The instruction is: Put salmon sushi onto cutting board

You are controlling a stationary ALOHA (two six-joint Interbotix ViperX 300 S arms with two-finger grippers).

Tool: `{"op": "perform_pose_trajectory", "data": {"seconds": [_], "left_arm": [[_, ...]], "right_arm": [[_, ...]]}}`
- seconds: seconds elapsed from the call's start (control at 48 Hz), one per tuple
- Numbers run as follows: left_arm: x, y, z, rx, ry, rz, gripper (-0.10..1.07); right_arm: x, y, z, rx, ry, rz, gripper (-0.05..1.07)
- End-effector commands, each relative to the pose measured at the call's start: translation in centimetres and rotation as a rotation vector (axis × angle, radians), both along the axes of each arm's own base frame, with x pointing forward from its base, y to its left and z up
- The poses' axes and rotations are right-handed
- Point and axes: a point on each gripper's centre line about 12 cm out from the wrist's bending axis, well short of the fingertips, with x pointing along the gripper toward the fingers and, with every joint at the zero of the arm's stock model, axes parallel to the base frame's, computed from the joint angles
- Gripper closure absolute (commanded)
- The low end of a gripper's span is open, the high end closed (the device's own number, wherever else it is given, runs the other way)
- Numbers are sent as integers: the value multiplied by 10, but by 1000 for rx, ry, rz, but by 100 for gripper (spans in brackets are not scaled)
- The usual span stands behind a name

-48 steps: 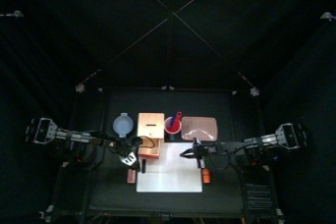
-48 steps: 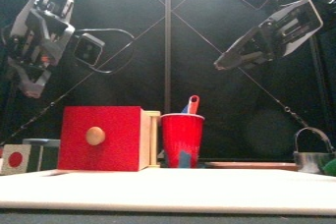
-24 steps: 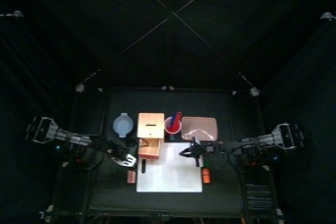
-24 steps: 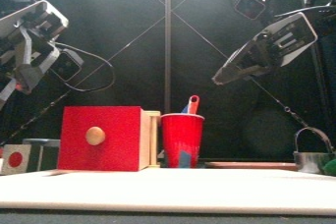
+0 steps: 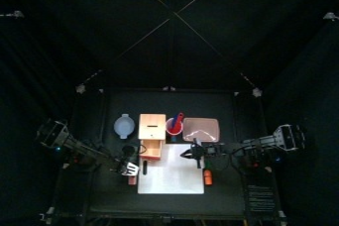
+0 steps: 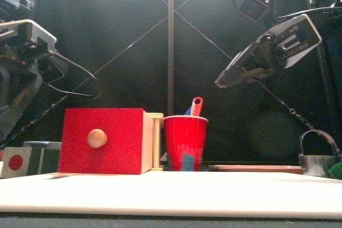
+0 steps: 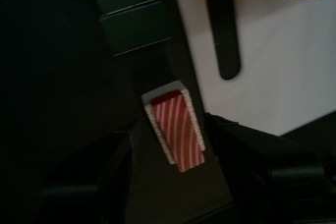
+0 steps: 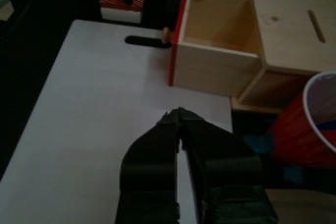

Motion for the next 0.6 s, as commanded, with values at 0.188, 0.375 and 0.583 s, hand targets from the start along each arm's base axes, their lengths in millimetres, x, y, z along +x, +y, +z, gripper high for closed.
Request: {"op": "perform_pose_trajectory", "data": {"seconds": [0.188,0.375,0.583], "left_arm": [[15,-8,-11,9,16,-3,9],[11,-11,-17,-3,54,18,10],[8,-16,-17,0,73,16,15]], "right_arm": [[5,2,10,5,-33,3,100],[5,2,10,7,-35,4,100],[5,3,9,8,-33,5,100]]}}
